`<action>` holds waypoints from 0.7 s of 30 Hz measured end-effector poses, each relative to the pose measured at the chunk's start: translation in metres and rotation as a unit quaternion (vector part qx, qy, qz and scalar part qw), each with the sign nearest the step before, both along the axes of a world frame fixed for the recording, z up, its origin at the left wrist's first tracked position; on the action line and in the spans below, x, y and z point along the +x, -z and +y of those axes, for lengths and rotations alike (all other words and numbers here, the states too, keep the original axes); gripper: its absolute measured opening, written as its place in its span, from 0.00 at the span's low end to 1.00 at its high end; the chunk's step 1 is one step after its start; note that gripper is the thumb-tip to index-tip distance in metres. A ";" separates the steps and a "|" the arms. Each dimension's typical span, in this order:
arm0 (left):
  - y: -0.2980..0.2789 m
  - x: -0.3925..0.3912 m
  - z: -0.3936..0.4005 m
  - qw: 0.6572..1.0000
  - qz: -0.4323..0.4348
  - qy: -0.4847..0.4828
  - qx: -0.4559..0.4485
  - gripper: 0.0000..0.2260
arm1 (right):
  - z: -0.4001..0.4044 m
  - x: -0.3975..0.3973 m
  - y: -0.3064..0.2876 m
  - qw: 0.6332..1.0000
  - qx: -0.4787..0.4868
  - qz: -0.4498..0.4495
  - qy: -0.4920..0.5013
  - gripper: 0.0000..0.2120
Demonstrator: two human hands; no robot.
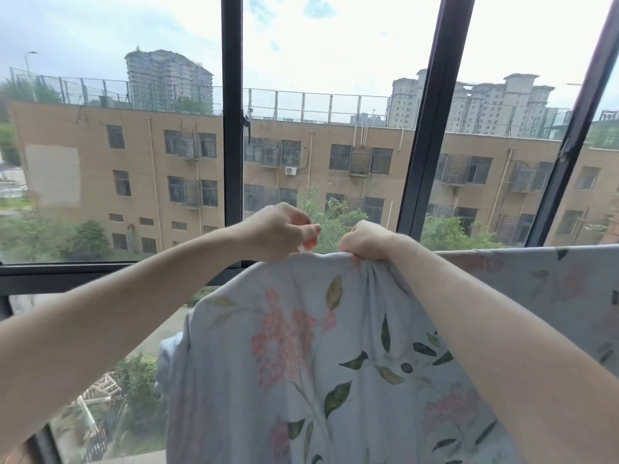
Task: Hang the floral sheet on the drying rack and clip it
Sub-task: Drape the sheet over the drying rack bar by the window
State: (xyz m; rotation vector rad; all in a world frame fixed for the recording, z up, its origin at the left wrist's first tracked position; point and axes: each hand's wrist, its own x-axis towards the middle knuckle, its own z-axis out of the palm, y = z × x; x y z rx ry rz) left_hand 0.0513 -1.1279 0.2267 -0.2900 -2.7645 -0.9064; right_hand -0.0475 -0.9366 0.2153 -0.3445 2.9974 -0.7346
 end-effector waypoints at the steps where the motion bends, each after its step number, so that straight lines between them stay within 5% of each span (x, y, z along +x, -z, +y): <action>1: 0.006 0.012 0.007 0.998 0.018 0.002 -0.063 0.15 | 0.000 0.000 0.001 1.000 -0.017 0.016 -0.002 0.08; 3: 0.022 0.030 0.019 0.980 0.056 -0.013 -0.188 0.17 | 0.001 0.003 0.003 0.998 -0.040 0.047 -0.011 0.12; 6: 0.048 0.032 0.024 0.962 0.110 -0.032 -0.250 0.18 | 0.005 0.015 0.005 0.989 -0.087 0.113 -0.026 0.14; 10: 0.060 0.021 0.019 0.947 0.197 -0.052 -0.249 0.16 | 0.024 0.026 0.025 0.966 -0.095 0.240 -0.024 0.12; 13: 0.059 0.015 0.015 0.947 0.197 -0.065 -0.246 0.17 | 0.060 0.023 0.048 0.948 -0.043 0.314 -0.007 0.21; 16: 0.059 0.012 0.018 0.945 0.196 -0.072 -0.251 0.19 | 0.095 0.016 0.058 0.942 -0.036 0.334 0.020 0.31; 21: 0.061 0.010 0.023 0.944 0.200 -0.080 -0.251 0.21 | 0.103 0.018 0.056 0.939 -0.039 0.340 0.043 0.31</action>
